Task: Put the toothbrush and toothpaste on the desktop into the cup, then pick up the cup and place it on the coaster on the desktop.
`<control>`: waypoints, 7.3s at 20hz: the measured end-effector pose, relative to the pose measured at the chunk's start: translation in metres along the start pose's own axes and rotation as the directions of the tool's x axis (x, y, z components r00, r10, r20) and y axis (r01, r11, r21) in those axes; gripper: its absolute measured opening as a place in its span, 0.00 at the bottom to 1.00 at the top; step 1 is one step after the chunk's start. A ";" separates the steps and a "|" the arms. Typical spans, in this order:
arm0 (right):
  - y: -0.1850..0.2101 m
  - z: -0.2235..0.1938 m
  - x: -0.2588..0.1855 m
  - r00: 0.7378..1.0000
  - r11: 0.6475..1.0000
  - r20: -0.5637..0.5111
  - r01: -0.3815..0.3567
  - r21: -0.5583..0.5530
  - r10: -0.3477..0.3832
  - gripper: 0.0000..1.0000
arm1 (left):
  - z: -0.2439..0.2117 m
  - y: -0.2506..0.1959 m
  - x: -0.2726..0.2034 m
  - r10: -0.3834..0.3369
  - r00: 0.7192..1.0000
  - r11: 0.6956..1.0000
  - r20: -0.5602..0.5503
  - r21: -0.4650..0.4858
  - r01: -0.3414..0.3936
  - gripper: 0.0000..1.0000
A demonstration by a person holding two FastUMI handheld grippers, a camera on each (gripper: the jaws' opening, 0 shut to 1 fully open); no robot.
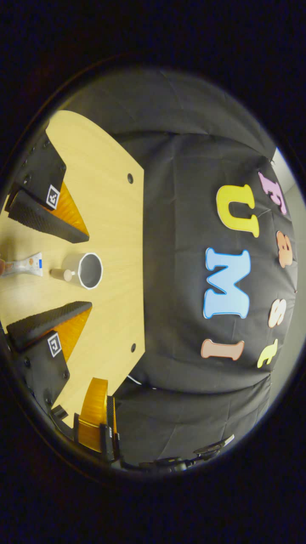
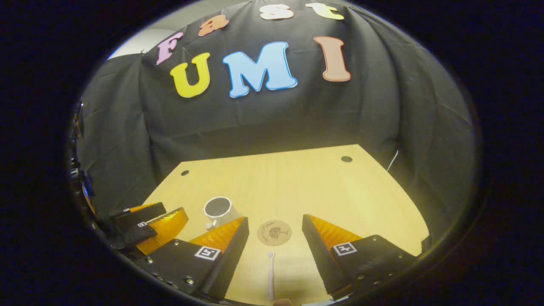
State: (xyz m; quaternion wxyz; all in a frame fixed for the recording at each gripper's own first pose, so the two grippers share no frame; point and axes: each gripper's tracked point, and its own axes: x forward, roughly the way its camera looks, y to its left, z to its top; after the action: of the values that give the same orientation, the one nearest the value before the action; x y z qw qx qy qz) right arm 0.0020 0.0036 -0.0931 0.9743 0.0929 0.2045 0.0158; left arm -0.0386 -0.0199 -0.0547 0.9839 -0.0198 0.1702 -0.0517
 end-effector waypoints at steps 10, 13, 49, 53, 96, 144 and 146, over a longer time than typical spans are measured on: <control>0.005 -0.035 0.021 0.977 1.000 -0.215 -0.007 -0.014 0.003 0.81 | -0.029 -0.001 -0.006 0.000 0.982 0.999 -0.191 -0.044 -0.008 0.89; 0.008 -0.048 0.026 0.961 1.000 -0.278 -0.019 -0.022 0.012 0.81 | -0.054 0.004 -0.001 0.004 0.963 0.999 -0.268 -0.043 -0.016 0.90; -0.008 -0.201 0.038 0.645 0.992 -0.757 0.011 -0.124 -0.102 0.28 | -0.222 0.035 0.007 0.054 0.631 0.997 -0.774 0.009 -0.073 0.51; -0.009 -0.200 0.038 0.645 0.996 -0.760 0.011 -0.091 -0.077 0.11 | -0.223 0.036 0.005 0.066 0.632 0.997 -0.772 0.028 -0.070 0.41; 0.039 -0.043 0.025 0.954 0.973 -0.193 -0.225 0.048 0.230 0.04 | 0.040 0.088 0.040 0.106 0.987 0.977 0.121 -0.196 -0.081 0.23; 0.031 -0.017 0.037 0.968 0.976 -0.136 -0.204 0.074 0.212 0.04 | -0.018 0.001 0.153 -0.109 0.988 0.988 0.112 0.125 0.095 0.82; 0.035 -0.003 0.044 0.974 0.978 -0.092 -0.203 0.043 0.207 0.04 | -0.017 0.003 0.148 -0.105 0.988 0.988 0.116 0.123 0.090 0.86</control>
State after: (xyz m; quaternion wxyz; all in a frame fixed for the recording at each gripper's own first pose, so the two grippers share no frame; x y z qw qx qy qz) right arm 0.0412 0.0418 -0.1064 0.9549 0.1288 0.2404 0.1173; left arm 0.0941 -0.0332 -0.1200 0.9881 0.0264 0.1054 -0.1085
